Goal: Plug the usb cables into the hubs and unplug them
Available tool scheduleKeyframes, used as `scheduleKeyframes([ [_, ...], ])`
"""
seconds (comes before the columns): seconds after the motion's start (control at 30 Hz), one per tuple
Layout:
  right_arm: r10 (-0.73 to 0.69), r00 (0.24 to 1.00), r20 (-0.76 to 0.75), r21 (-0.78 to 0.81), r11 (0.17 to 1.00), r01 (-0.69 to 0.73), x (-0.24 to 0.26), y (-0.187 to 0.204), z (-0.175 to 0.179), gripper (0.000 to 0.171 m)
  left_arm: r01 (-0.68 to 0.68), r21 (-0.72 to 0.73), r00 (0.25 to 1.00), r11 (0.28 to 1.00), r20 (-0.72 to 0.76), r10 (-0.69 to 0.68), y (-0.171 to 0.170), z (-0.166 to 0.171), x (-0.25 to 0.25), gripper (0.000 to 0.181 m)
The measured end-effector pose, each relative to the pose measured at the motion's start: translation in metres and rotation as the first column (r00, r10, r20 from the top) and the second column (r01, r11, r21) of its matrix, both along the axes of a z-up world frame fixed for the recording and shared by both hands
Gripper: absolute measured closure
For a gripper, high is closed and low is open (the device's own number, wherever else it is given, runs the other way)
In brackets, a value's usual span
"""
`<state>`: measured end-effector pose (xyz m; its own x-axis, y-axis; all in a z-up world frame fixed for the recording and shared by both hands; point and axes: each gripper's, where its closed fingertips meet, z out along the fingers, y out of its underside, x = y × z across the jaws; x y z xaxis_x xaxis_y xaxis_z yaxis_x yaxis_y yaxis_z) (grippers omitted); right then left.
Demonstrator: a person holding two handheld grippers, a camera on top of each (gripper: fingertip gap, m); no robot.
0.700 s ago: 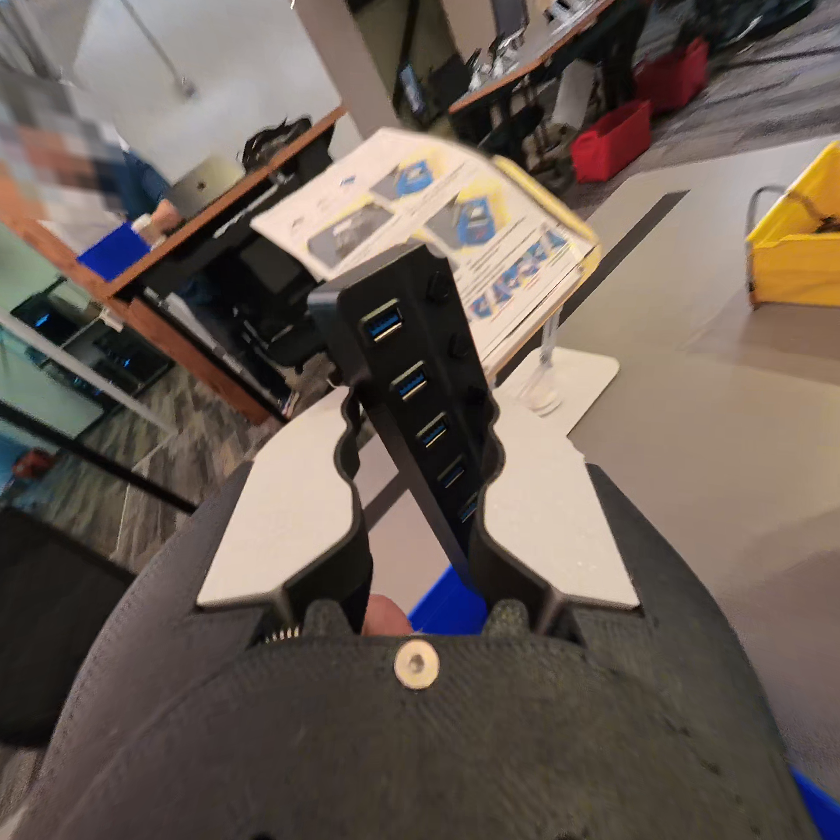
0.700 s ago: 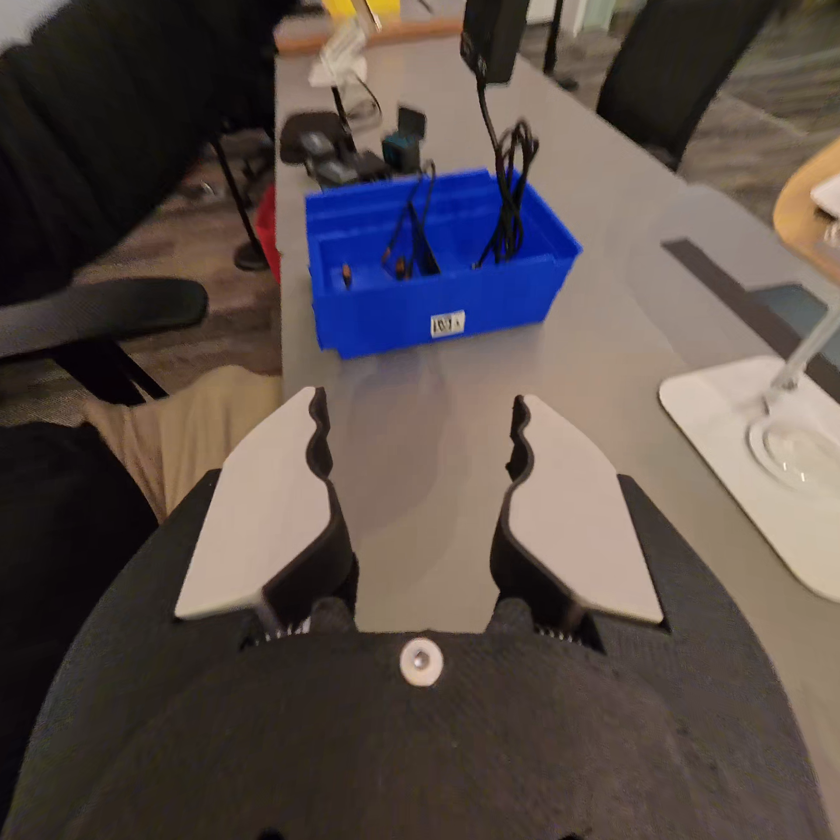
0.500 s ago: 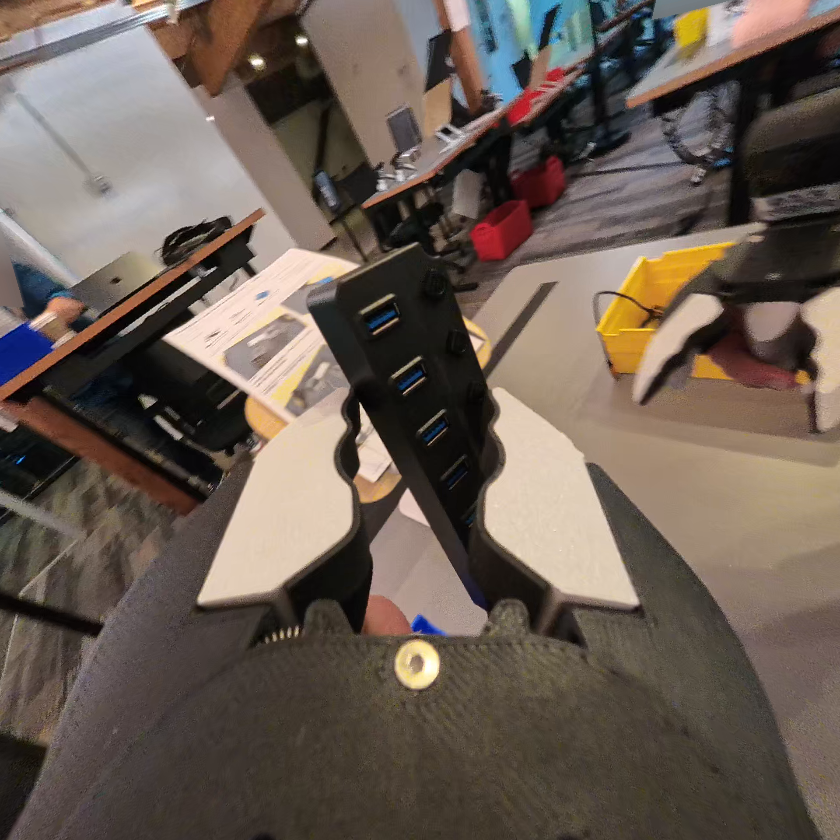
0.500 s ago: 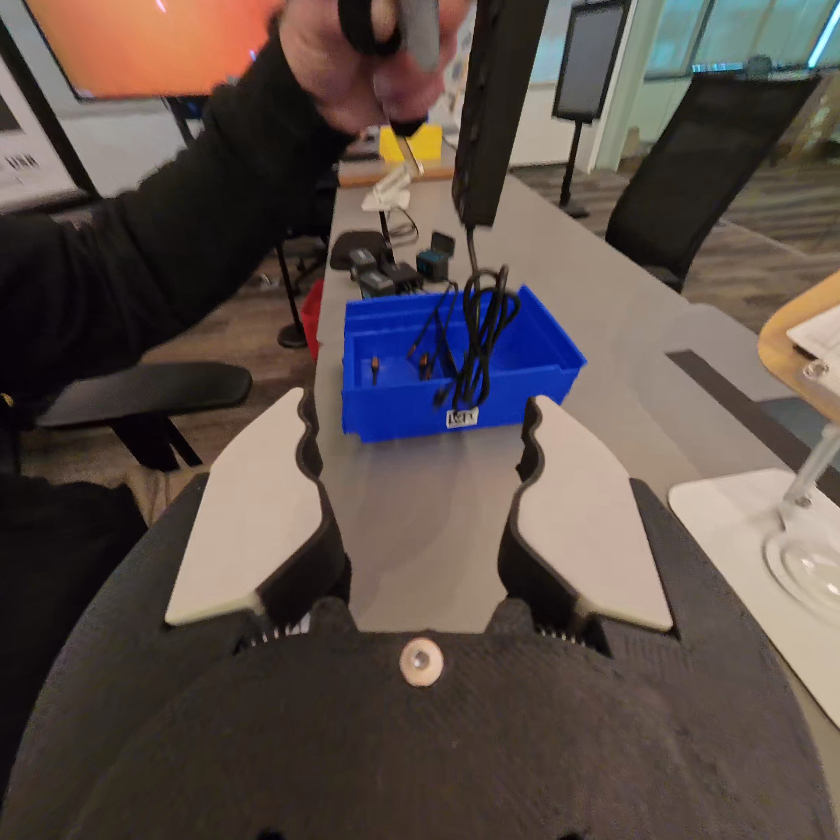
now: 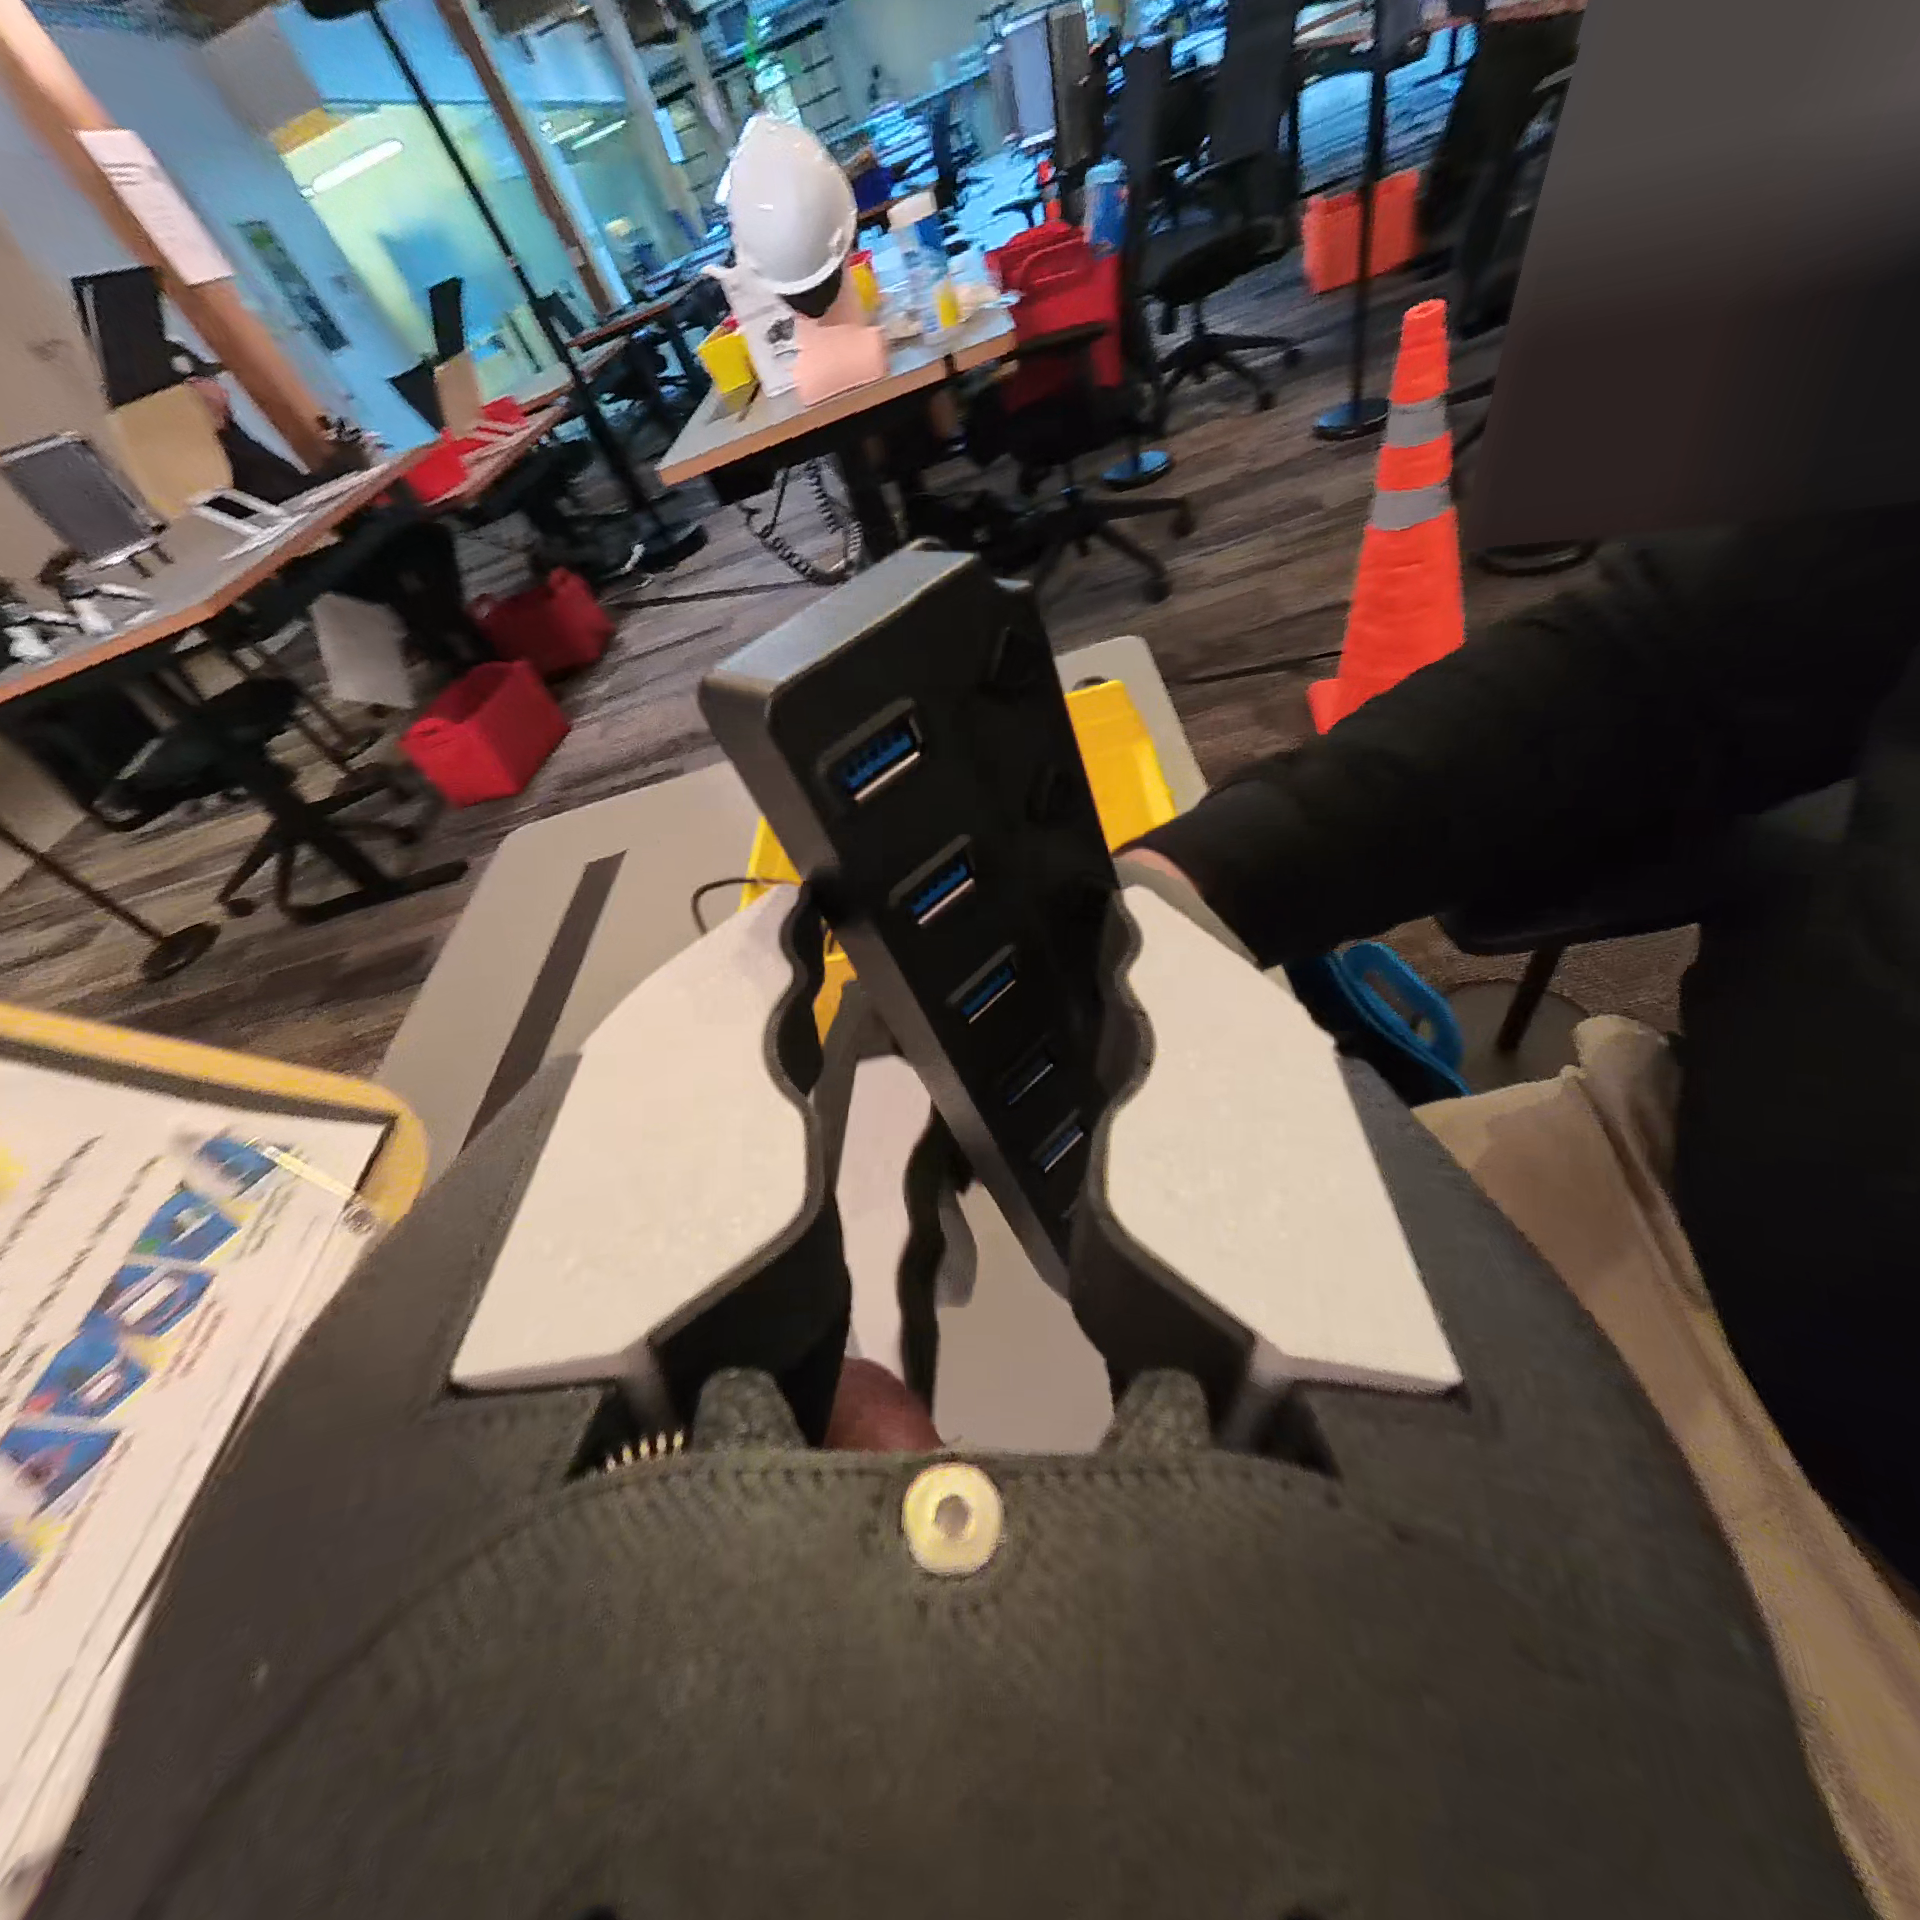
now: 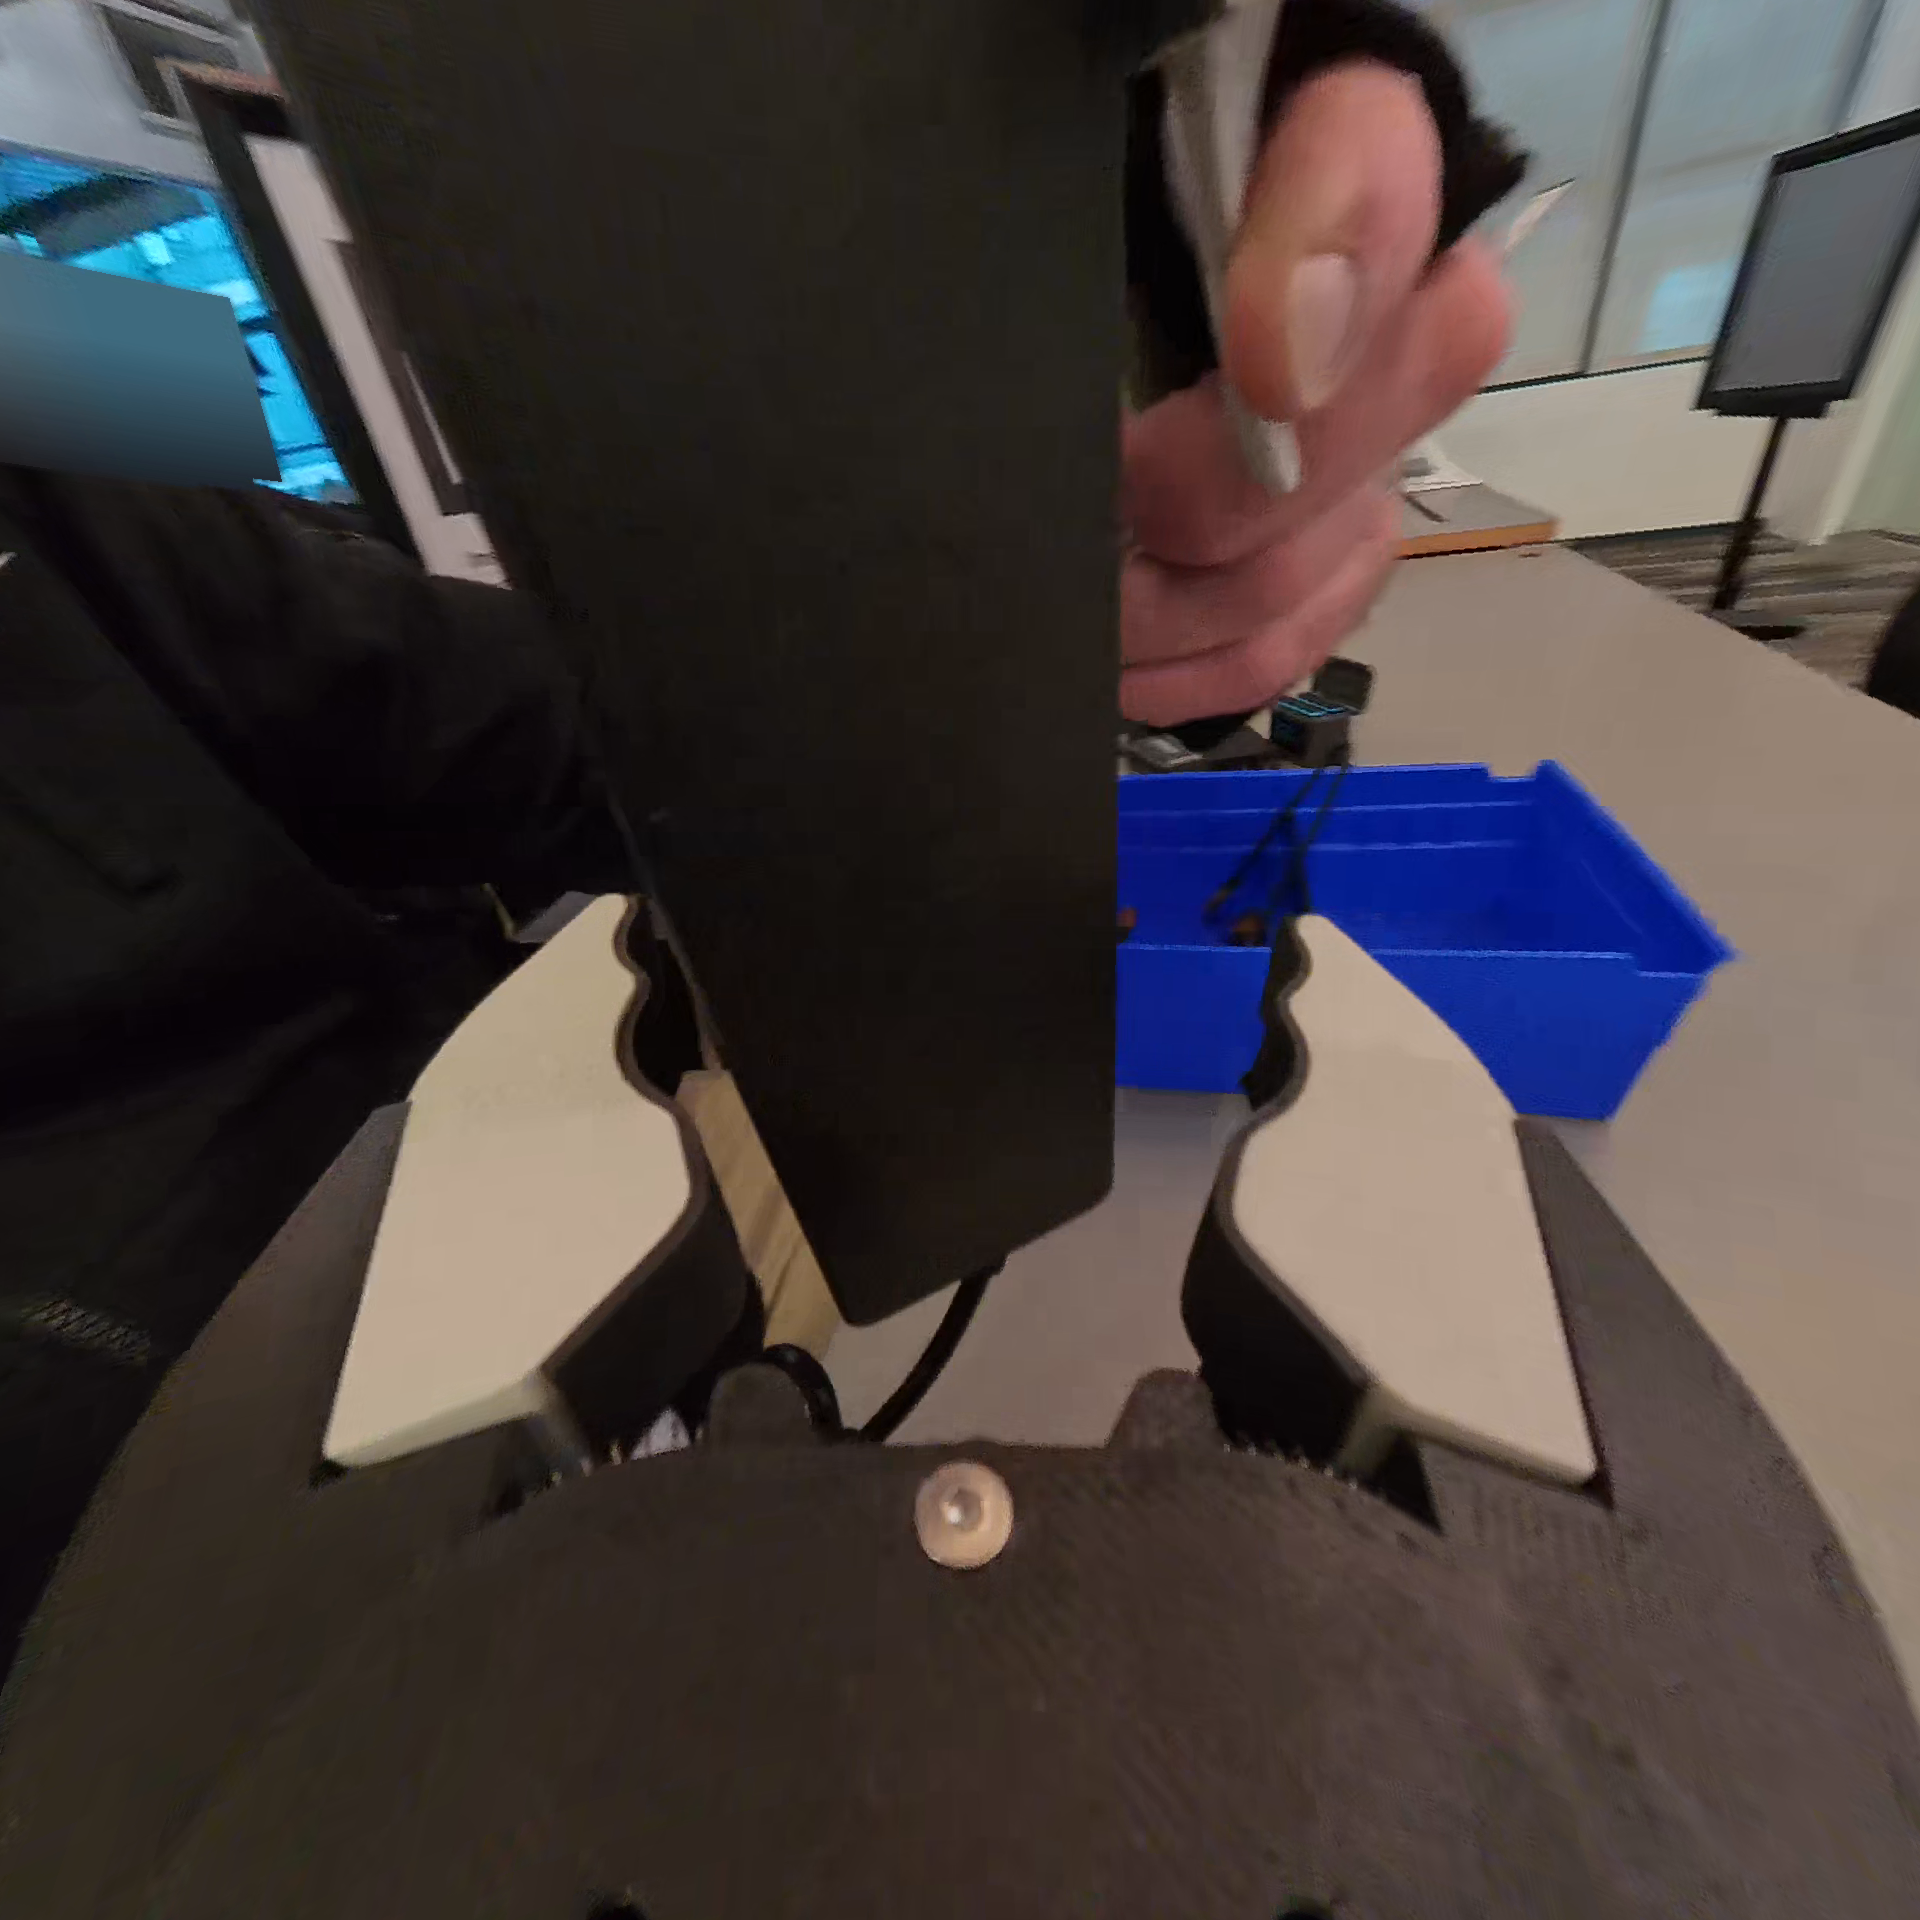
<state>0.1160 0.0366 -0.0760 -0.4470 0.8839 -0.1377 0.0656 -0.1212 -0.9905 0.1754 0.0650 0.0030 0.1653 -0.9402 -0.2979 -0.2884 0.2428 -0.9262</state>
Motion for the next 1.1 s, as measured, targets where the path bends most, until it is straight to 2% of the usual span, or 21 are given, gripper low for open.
scheduleKeyframes([
  [0.03, 0.024, 1.000, -0.009, 0.006, 1.000, -0.024, 0.002, -0.004, -0.001, 0.075, 0.019, -0.005, 1.000, 1.000, 0.012, -0.019, -0.001, 0.000, 0.005, 0.130],
  [0.07, 0.061, 0.998, -0.028, 0.026, 0.998, -0.060, 0.006, -0.010, 0.000, 0.101, 0.029, -0.009, 0.999, 1.000, 0.019, -0.029, -0.001, -0.001, 0.008, 0.130],
  [0.37, 0.058, 0.998, 0.021, 0.001, 0.998, -0.058, 0.003, -0.011, -0.006, 0.103, 0.008, -0.052, 0.999, 0.999, 0.053, -0.005, 0.003, -0.004, -0.004, 0.128],
  [0.7, -0.038, 0.996, 0.077, 0.052, 0.998, 0.034, -0.002, -0.002, -0.012, 0.103, -0.199, -0.055, 0.979, 0.979, 0.033, 0.201, 0.013, -0.014, -0.043, 0.123],
  [0.83, 0.044, 0.992, 0.118, 0.024, 0.999, -0.048, -0.004, -0.015, -0.021, 0.103, -0.183, -0.081, 0.982, 0.980, 0.026, 0.186, 0.005, -0.027, -0.042, 0.116],
  [0.93, 0.076, 0.986, 0.147, 0.016, 0.997, -0.080, -0.008, -0.022, -0.029, 0.103, -0.123, -0.107, 0.991, 0.987, 0.038, 0.127, -0.003, -0.032, -0.034, 0.114],
  [1.1, 0.143, 0.978, 0.150, -0.021, 0.990, -0.141, -0.006, -0.030, -0.032, 0.102, -0.037, -0.144, 0.996, 0.989, 0.076, 0.048, -0.013, -0.036, -0.023, 0.131],
])
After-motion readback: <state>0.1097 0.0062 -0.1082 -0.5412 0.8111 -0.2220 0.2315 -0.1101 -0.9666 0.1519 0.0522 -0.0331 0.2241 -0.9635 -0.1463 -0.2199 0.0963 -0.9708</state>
